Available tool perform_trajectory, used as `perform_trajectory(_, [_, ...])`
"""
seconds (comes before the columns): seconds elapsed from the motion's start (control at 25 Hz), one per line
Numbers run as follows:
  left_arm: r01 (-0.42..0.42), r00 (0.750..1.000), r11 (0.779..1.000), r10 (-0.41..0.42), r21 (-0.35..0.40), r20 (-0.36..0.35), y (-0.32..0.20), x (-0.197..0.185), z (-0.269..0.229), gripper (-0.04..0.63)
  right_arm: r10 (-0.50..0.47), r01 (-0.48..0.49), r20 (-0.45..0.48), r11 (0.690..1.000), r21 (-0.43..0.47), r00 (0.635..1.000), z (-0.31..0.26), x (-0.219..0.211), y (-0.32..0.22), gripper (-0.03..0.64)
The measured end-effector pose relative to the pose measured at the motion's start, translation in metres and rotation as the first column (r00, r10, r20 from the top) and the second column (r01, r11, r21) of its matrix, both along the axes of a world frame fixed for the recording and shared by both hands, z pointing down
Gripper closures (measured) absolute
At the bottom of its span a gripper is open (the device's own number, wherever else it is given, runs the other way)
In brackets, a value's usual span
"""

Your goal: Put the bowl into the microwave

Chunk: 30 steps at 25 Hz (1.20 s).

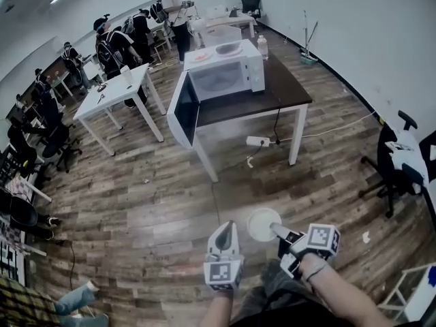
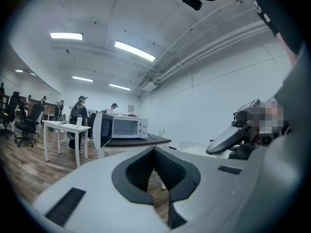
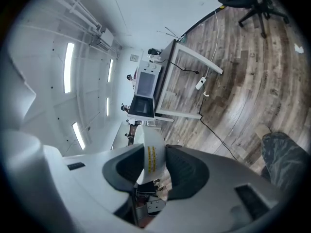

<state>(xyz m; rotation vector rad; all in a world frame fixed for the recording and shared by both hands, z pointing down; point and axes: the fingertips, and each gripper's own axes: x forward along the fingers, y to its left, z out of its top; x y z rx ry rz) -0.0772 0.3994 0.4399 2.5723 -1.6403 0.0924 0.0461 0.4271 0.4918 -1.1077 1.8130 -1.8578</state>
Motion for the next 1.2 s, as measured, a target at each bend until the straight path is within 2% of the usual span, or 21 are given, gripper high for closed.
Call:
perform_trajectory(0.2, [0.001,1.000,1.000,-0.001,0.002,0.001,-0.039,0.007,0.000,0.596,-0.014,0.013,-0.009,1.000,-0.025,1.000,0.007,0.003,-0.034,0.489])
perform_trajectory(0.36, [0.009,1.000,1.000,-0.009,-0.001,-0.014,-0.080,0.013,0.000,0.596,-0.023,0.024,0.010,1.000,-0.019,1.000,0.006,0.006,-0.072,0.488])
perform_trajectory(0.72, [0.013,1.000,1.000,-0.013,-0.019,0.000,-0.159,0.041,0.002,0.595,-0.045,0.045,0.020,0.999,-0.011,0.999,0.001,0.028,-0.150,0.488])
perform_trajectory(1.08, [0.061,0.998,0.998,-0.062,0.028,0.032,-0.218,0.045,0.007,0.595,-0.092,0.092,-0.003,0.996,0.001,0.996,0.001,0.040,-0.212,0.488])
perform_trajectory(1.2, [0.074,0.997,0.997,-0.075,0.020,0.028,-0.228,0.047,0.006,0.595,-0.105,0.105,-0.005,0.994,0.002,0.994,0.000,0.040,-0.225,0.488])
